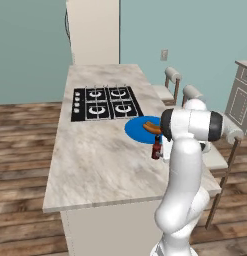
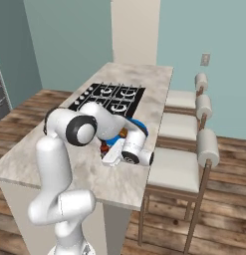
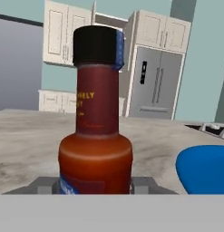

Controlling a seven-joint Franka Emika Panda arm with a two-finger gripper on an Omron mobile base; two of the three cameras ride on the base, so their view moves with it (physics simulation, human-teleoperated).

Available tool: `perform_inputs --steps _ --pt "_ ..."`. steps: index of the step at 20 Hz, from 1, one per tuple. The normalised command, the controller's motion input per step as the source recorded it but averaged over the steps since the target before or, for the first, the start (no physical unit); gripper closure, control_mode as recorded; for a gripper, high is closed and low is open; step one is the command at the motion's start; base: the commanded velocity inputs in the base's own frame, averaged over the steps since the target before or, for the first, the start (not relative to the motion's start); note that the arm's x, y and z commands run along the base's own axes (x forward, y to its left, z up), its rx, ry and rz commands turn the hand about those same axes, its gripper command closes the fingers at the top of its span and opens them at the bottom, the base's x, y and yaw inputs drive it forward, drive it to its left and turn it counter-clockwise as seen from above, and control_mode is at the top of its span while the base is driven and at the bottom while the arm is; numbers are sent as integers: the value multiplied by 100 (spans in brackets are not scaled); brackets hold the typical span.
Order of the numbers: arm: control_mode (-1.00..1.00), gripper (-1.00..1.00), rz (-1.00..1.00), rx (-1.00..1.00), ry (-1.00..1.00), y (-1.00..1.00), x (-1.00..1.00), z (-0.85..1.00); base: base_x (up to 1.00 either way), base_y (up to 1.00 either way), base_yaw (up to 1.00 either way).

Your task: Move the hot dog bun to the plate on the dining table and place the condiment next to that plate. Then navigate to the fridge and take the sausage and place it on the plate as well.

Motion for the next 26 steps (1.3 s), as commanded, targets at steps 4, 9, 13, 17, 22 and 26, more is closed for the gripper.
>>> perform_inputs --steps 4,9,13,17,22,26 --pt "-100 100 3 2 1 -6 16 -22 0 0 0" --pt "-100 100 2 0 1 -1 9 -15 0 0 0" --pt "-100 -100 0 0 0 11 0 -6 0 0 0" --pt "-100 -100 0 -2 -10 10 -9 0 0 0 0" --pt "-100 -100 0 -2 -14 9 -20 1 0 0 0" --pt "-100 -100 0 -1 -22 0 -26 15 0 0 0"
